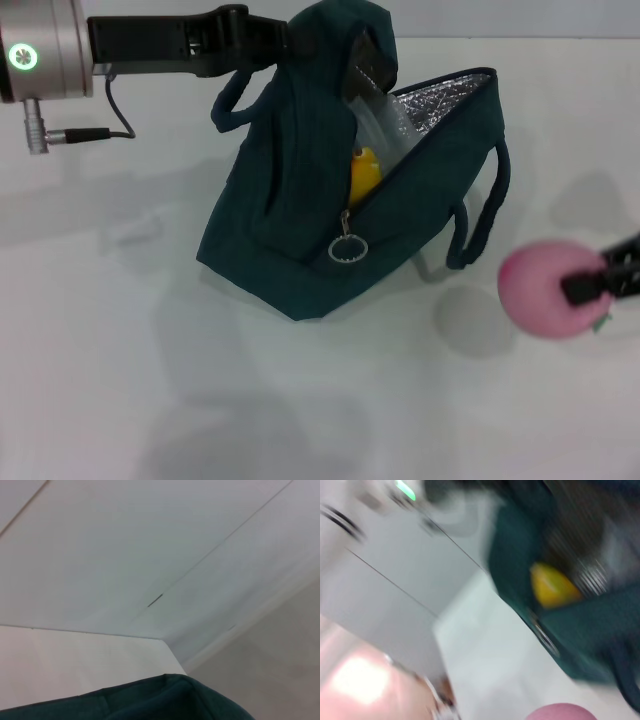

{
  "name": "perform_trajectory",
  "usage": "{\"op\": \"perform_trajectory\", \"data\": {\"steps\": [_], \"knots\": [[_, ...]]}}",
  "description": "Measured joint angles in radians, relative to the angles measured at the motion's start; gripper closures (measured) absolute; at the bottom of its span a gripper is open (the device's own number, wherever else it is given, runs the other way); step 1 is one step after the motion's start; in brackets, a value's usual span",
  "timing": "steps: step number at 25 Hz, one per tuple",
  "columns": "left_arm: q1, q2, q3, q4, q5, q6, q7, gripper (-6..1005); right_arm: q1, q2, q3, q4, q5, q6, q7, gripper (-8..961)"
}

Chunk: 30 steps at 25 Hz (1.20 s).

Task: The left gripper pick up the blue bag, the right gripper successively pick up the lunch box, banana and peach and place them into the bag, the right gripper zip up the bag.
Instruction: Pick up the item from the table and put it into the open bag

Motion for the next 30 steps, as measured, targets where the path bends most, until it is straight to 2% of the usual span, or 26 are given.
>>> {"op": "perform_trajectory", "data": {"steps": [3, 5, 8, 10, 13, 15, 20, 30], "knots": [[0.000, -0.001, 0.001, 0.000, 0.000, 0.003, 0.000, 938, -0.007, -0.026, 0.029, 0.038, 0.155, -0.024, -0.032, 772], [0.002, -0.002, 0.001, 0.000, -0.001, 0.007, 0.000, 938, -0.016, -0.027, 0.030, 0.050, 0.236, 0.000, -0.063, 783], [0.005, -0.003, 0.003, 0.000, -0.007, 0.014, 0.000, 938, -0.029, -0.004, 0.031, 0.053, 0.338, 0.058, -0.146, 800], [0.006, -0.003, 0.004, 0.000, -0.013, 0.021, 0.000, 938, -0.036, 0.027, 0.025, 0.053, 0.380, 0.117, -0.218, 811], [0.006, -0.004, 0.004, -0.001, -0.023, 0.030, 0.000, 938, -0.033, 0.067, 0.005, 0.055, 0.383, 0.204, -0.307, 833], [0.006, -0.004, 0.004, -0.001, -0.026, 0.031, 0.000, 938, -0.033, 0.080, -0.030, 0.066, 0.394, 0.254, -0.363, 850], [0.006, -0.004, 0.004, -0.002, -0.030, 0.041, -0.012, 938, -0.037, 0.083, -0.205, 0.137, 0.510, 0.411, -0.497, 887], [0.006, -0.004, 0.006, -0.002, -0.030, 0.041, -0.020, 937, -0.028, 0.086, -0.394, 0.146, 0.676, 0.615, -0.619, 915]]}}
